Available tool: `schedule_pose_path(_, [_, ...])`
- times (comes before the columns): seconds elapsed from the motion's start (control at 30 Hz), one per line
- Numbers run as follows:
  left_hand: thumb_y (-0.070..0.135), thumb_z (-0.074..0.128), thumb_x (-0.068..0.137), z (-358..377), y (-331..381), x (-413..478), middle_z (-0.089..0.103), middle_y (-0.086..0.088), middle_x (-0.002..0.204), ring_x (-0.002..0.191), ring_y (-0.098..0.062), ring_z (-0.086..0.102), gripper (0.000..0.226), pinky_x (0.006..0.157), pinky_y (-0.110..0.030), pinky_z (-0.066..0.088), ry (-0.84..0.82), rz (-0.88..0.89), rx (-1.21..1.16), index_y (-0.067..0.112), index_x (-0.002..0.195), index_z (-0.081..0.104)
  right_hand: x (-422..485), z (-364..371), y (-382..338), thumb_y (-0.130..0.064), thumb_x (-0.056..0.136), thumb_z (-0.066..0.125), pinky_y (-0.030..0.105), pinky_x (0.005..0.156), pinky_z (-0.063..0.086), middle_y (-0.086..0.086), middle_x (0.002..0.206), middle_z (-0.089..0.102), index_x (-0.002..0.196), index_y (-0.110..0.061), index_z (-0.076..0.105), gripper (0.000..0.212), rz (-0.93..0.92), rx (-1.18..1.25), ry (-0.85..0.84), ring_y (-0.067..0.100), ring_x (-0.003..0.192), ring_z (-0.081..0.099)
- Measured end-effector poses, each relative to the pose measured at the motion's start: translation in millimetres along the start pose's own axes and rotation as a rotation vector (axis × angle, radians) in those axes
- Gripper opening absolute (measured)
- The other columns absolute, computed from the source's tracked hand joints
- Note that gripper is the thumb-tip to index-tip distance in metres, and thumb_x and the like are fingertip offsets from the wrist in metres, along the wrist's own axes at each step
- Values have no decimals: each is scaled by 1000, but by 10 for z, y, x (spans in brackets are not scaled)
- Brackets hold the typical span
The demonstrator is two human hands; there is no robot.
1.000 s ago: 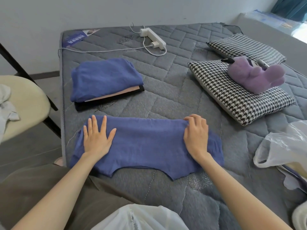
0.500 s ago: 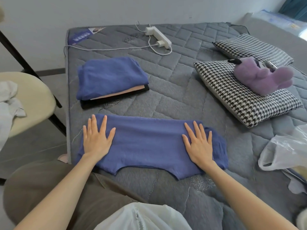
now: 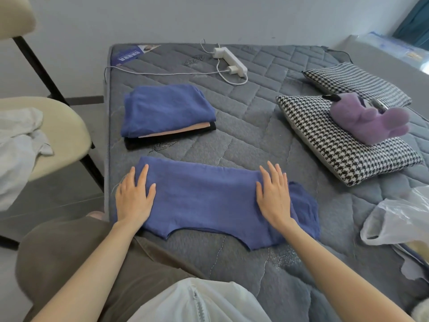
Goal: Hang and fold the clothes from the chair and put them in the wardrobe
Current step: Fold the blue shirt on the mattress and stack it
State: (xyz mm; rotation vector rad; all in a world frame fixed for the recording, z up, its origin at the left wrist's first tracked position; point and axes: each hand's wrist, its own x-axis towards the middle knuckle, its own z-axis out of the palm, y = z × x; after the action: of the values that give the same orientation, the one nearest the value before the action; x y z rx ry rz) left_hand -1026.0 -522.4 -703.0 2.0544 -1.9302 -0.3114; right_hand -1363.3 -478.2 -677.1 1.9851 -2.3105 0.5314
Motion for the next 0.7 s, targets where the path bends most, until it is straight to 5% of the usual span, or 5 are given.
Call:
schedule_pose_path(0.2, [39,58,91,-186,-115,-120,46,-19,133,121,-38,42,68,95,-48,39,47,-158,-101,10,147,31,249,110,-852,-10,90,57,41,101,42,7,123,63,124,-7,60,34,-331,149,-29,29,112,58])
schedule_pose_path(0.4, [48,68,83,-259,-199,-215,53,-14,123,114,-33,51,65,90,-44,46,22,-331,-323,4,126,46,589,304,-1732,-19,97,47,38,90,42,3,137,49,135,-16,48,39,-475,186,-385,27,120,48])
schedule_pose_path(0.57, [51,68,81,-243,-252,-227,62,-8,110,102,-30,59,53,79,-40,48,-59,-338,-405,10,110,52,960,501,-2215,-27,97,51,37,102,38,12,143,46,144,-13,38,50,-401,215,-637,31,127,47])
schedule_pose_path(0.7, [44,64,86,-287,-224,-219,65,-9,109,104,-31,58,40,67,-31,36,-126,-347,-410,10,103,53,1173,616,-2433,-25,89,62,29,78,54,14,111,65,131,-11,51,45,-368,206,-754,29,81,68])
